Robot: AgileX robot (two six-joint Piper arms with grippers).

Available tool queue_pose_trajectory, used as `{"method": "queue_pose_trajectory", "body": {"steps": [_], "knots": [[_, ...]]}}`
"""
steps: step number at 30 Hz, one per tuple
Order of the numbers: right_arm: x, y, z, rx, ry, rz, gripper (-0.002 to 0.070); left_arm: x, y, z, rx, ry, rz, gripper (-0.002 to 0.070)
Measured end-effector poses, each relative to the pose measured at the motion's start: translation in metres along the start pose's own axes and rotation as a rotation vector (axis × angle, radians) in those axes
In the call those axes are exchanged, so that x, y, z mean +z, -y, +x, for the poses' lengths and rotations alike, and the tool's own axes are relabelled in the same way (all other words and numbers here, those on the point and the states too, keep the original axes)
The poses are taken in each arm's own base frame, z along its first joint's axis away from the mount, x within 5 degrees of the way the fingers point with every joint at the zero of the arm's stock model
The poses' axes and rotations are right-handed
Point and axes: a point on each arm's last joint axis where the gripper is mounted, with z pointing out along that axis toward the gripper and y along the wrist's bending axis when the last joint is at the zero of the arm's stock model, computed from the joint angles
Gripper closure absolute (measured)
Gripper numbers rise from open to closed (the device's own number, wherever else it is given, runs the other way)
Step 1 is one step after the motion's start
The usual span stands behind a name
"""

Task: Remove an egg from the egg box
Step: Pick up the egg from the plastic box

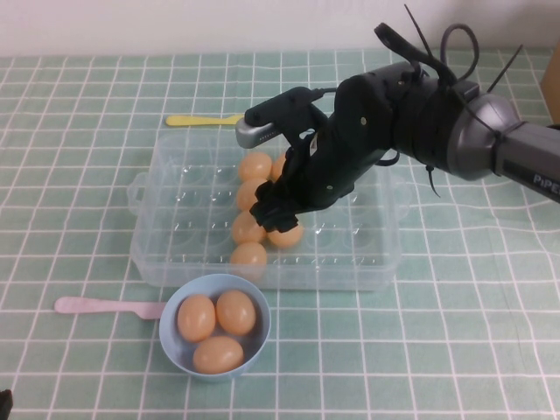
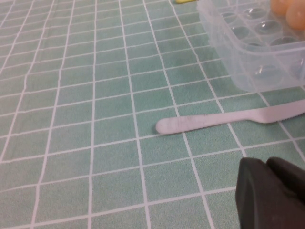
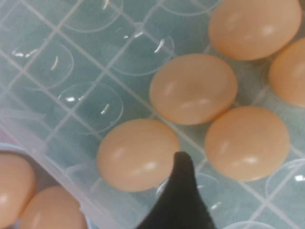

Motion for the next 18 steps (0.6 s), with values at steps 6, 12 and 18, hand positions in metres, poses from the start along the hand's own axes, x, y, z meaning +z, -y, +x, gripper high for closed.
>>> {"method": "queue_pose_trajectory", "body": {"steps": [6, 12, 18], "knots": [[0.014, 0.001, 0.004, 0.054, -0.034, -0.002, 0.0139, 0.000, 0.000, 0.000, 0.000, 0.000, 0.000, 0.0675], [0.028, 0.003, 0.009, 0.064, -0.062, 0.001, 0.0125, 0.000, 0.000, 0.000, 0.000, 0.000, 0.000, 0.0675], [0.031, 0.003, 0.006, 0.067, -0.031, 0.003, 0.0123, 0.000, 0.000, 0.000, 0.000, 0.000, 0.000, 0.0675]]}}
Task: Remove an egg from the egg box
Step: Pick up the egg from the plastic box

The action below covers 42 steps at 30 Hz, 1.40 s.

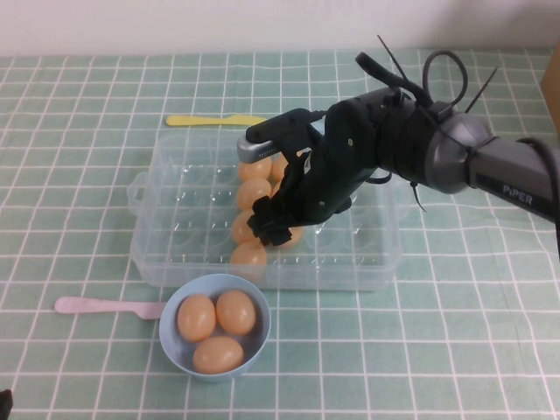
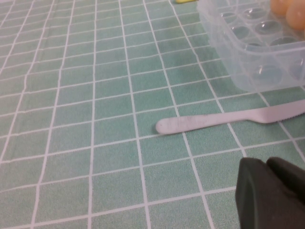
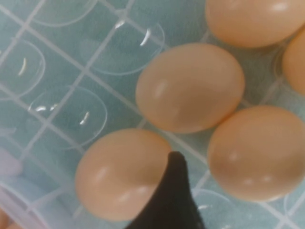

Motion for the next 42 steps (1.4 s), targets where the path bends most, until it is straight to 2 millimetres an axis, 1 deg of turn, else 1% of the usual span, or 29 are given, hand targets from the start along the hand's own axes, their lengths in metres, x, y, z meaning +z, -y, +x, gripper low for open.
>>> {"method": "queue_pose_trajectory", "body": {"steps": [14, 22, 27, 29, 34, 42], "knots": [[0.015, 0.002, 0.001, 0.026, 0.007, 0.005, 0.0123, 0.000, 0.000, 0.000, 0.000, 0.000, 0.000, 0.0675], [0.023, 0.007, 0.003, 0.035, 0.001, 0.011, 0.0123, 0.000, 0.000, 0.000, 0.000, 0.000, 0.000, 0.0675], [0.023, 0.008, 0.001, 0.037, 0.018, 0.013, 0.0127, 0.000, 0.000, 0.000, 0.000, 0.000, 0.000, 0.0675], [0.023, 0.008, 0.001, 0.037, 0.022, 0.013, 0.0142, 0.000, 0.000, 0.000, 0.000, 0.000, 0.000, 0.0675], [0.023, 0.008, 0.000, 0.036, 0.030, 0.013, 0.0211, 0.000, 0.000, 0.000, 0.000, 0.000, 0.000, 0.0675], [0.023, 0.008, 0.000, 0.037, 0.028, 0.013, 0.0250, 0.000, 0.000, 0.000, 0.000, 0.000, 0.000, 0.0675]]}}
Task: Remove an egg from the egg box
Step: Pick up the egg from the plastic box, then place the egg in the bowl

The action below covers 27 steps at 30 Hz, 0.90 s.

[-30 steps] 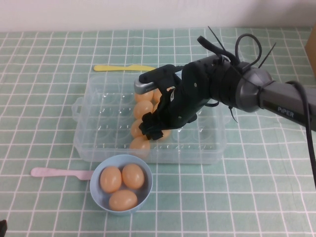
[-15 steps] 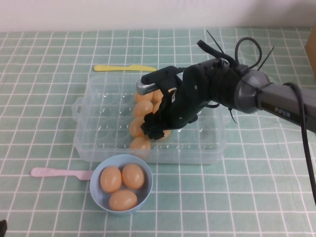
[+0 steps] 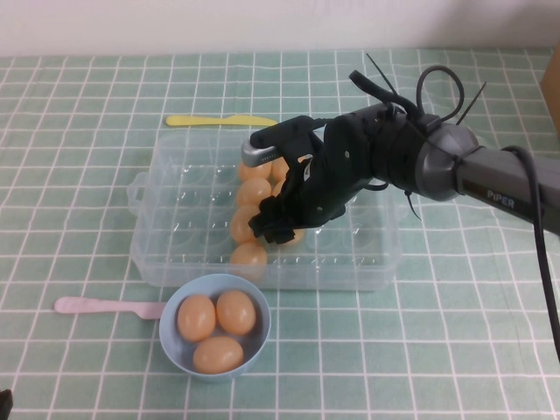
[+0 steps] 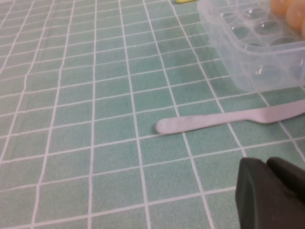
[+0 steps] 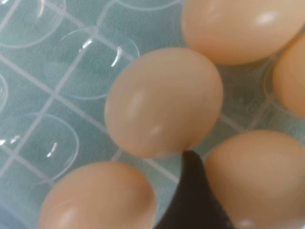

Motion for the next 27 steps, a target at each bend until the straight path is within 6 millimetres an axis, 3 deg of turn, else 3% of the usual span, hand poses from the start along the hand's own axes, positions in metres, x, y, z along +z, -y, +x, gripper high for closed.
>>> {"method": "queue_pose_trajectory", "body": {"steps": [8, 13, 17, 22, 27], "knots": [[-0.010, -0.001, -0.001, -0.002, -0.007, -0.002, 0.0251, 0.000, 0.000, 0.000, 0.000, 0.000, 0.000, 0.0675], [-0.043, -0.005, -0.006, -0.009, 0.002, -0.010, 0.0251, 0.000, 0.000, 0.000, 0.000, 0.000, 0.000, 0.0675], [-0.083, -0.010, -0.009, -0.019, 0.014, -0.017, 0.0253, 0.000, 0.000, 0.000, 0.000, 0.000, 0.000, 0.0675], [-0.120, -0.035, -0.003, -0.076, -0.009, -0.043, 0.0253, 0.000, 0.000, 0.000, 0.000, 0.000, 0.000, 0.0675], [-0.129, -0.077, 0.015, -0.168, -0.110, -0.094, 0.0253, 0.000, 0.000, 0.000, 0.000, 0.000, 0.000, 0.0675]]}}
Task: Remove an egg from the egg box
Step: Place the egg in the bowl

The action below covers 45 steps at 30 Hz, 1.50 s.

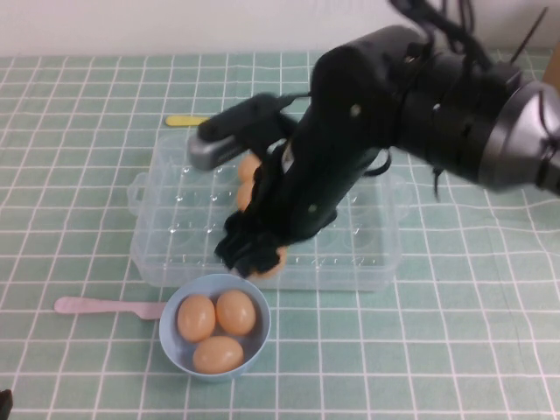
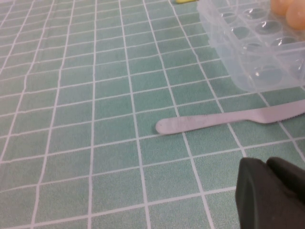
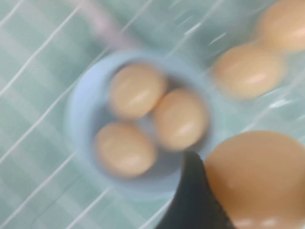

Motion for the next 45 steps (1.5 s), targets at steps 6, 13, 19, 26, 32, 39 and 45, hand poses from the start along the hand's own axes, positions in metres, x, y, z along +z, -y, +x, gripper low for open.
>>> {"method": "queue_pose_trajectory", "body": {"steps": [6, 13, 19, 26, 32, 39, 45], "knots": [[0.011, -0.041, 0.011, -0.082, -0.094, -0.053, 0.0253, 0.000, 0.000, 0.000, 0.000, 0.000, 0.000, 0.0675], [0.042, -0.053, 0.016, -0.075, -0.169, -0.080, 0.0253, 0.000, 0.000, 0.000, 0.000, 0.000, 0.000, 0.0675], [0.069, -0.048, 0.019, 0.023, -0.226, -0.051, 0.0253, 0.000, 0.000, 0.000, 0.000, 0.000, 0.000, 0.0675], [0.078, -0.039, 0.016, 0.136, -0.203, -0.008, 0.0253, 0.000, 0.000, 0.000, 0.000, 0.000, 0.000, 0.0675], [0.078, -0.037, 0.014, 0.157, -0.185, -0.006, 0.0253, 0.000, 0.000, 0.000, 0.000, 0.000, 0.000, 0.0675], [0.078, -0.036, 0.013, 0.154, -0.179, 0.003, 0.0248, 0.000, 0.000, 0.000, 0.000, 0.000, 0.000, 0.0675], [0.078, -0.035, 0.014, 0.149, -0.184, 0.011, 0.0213, 0.000, 0.000, 0.000, 0.000, 0.000, 0.000, 0.0675]]}}
